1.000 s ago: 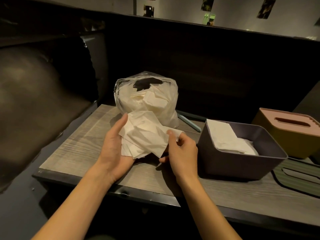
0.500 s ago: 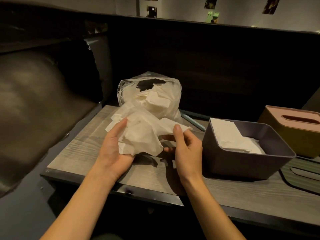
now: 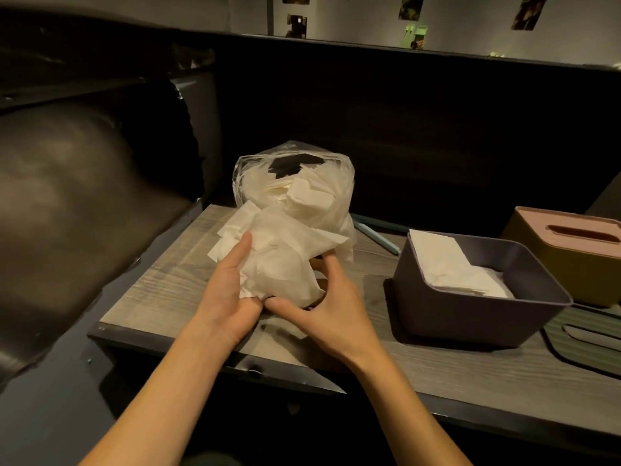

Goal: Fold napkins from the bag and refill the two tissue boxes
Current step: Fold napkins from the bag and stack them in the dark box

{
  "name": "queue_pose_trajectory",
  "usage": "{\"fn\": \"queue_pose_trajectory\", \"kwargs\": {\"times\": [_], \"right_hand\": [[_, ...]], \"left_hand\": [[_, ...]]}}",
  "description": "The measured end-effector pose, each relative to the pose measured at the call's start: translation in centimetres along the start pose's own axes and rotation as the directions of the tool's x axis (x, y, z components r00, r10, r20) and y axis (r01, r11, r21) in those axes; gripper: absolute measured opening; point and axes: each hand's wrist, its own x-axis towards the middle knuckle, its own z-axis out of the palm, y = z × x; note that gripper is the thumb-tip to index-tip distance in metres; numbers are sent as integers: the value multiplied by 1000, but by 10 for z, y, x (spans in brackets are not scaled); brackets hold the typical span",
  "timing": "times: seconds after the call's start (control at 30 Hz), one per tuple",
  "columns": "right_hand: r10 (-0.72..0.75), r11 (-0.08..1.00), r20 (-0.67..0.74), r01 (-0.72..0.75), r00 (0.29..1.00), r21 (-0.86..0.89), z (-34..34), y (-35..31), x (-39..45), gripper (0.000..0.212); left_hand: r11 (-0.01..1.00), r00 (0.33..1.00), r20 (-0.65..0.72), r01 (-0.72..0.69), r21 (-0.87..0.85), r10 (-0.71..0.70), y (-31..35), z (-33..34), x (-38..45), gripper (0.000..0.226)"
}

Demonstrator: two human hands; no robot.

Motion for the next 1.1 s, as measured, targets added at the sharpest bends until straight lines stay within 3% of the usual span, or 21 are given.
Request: {"fn": "queue_pose_trajectory", "kwargs": {"times": [0.27,0.37,0.47,0.57,0.7,0.8,0.87,0.97,1.1], "right_hand": [[-38,999,-234,29,971,-41,-9,4,-7,18],[-162,986,-355,169,921,-12,-13,-1,-19,14],[-213,934,-497,324,841,149,-14,-13,-24,8],[-215,932,-404,310,889,186,-12,-30,-9,13],[-171,976,-237,132,956,-172,1,-34,17,20],[-96,960,-214,34,972,-277,6,-27,22,28],[-86,961,-265,10,961,-275,6,-25,23,28],[-75,975,-317,4,945,-220,6,-24,24,34],[-91,993,-303,64,949,-98,2,-25,21,43]], "left_hand": [[998,998,6,-66,-17,66,1,-5,0,37],[997,997,28,-72,-24,73,2,-6,0,36],[998,997,48,-62,-16,63,2,-9,3,39],[997,993,117,17,76,-25,-1,-7,0,41],[995,994,110,-5,99,-6,-6,-6,-1,36],[995,985,168,9,99,-26,-4,-2,-2,41],[998,983,179,30,50,-38,-1,-2,-3,44],[997,964,260,66,-40,-54,3,-1,-7,71],[995,979,202,-30,95,10,-2,2,-7,47]]}}
